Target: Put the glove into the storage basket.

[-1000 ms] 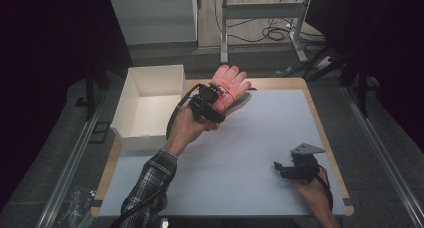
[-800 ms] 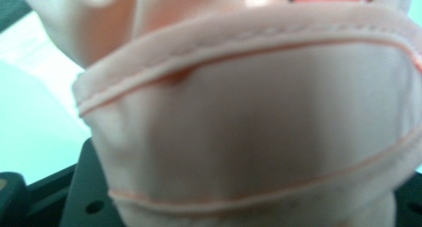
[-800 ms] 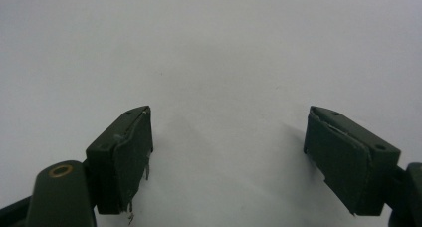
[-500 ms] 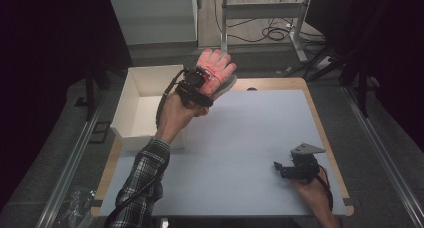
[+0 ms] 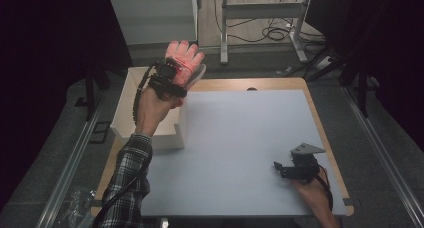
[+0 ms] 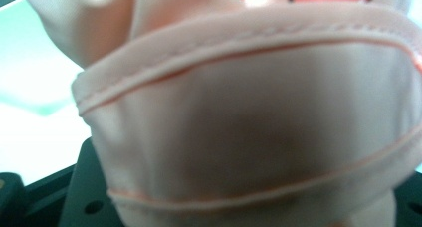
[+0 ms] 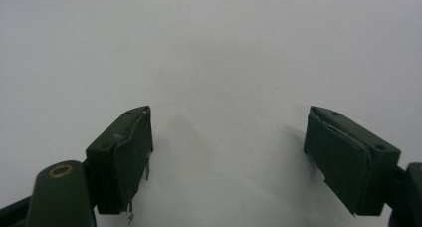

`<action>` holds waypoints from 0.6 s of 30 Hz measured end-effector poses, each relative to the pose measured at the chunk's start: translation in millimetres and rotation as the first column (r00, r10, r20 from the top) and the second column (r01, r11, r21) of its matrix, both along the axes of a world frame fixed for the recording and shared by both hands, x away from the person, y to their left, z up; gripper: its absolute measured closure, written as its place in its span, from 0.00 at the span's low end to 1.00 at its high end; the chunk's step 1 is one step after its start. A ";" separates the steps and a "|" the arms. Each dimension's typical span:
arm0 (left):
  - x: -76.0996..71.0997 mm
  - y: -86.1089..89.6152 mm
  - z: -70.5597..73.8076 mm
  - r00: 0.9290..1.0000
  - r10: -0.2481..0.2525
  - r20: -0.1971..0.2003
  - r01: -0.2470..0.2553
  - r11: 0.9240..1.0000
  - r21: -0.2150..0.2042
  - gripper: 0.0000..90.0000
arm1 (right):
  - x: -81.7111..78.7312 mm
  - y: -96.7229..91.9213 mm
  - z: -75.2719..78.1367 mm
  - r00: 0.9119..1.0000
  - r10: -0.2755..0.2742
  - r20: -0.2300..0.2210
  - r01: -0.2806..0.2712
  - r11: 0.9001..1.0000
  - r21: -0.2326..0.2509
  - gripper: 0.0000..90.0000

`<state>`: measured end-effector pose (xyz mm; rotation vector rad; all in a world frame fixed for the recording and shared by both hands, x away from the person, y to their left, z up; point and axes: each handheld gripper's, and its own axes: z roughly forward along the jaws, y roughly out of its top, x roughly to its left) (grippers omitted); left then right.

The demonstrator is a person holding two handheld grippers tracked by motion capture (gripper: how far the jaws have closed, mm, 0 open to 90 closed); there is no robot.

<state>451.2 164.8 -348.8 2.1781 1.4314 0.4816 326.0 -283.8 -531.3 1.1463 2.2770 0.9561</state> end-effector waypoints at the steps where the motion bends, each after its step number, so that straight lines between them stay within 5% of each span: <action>1: 0.0 4.5 -0.7 1.000 0.014 -0.001 -0.014 1.000 0.000 0.43 | -0.1 0.1 0.0 1.000 -0.001 -0.001 0.001 1.000 0.001 0.22; 12: -3.0 50.6 -15.7 0.990 0.137 -0.037 -0.137 0.991 0.007 0.43 | 0.0 0.1 0.0 1.000 -0.001 -0.002 0.001 1.000 0.001 0.22; 18: -0.7 66.2 -38.0 0.982 0.172 -0.078 -0.172 0.985 0.008 0.42 | 0.0 0.0 0.0 1.000 -0.001 -0.001 0.001 1.000 0.000 0.22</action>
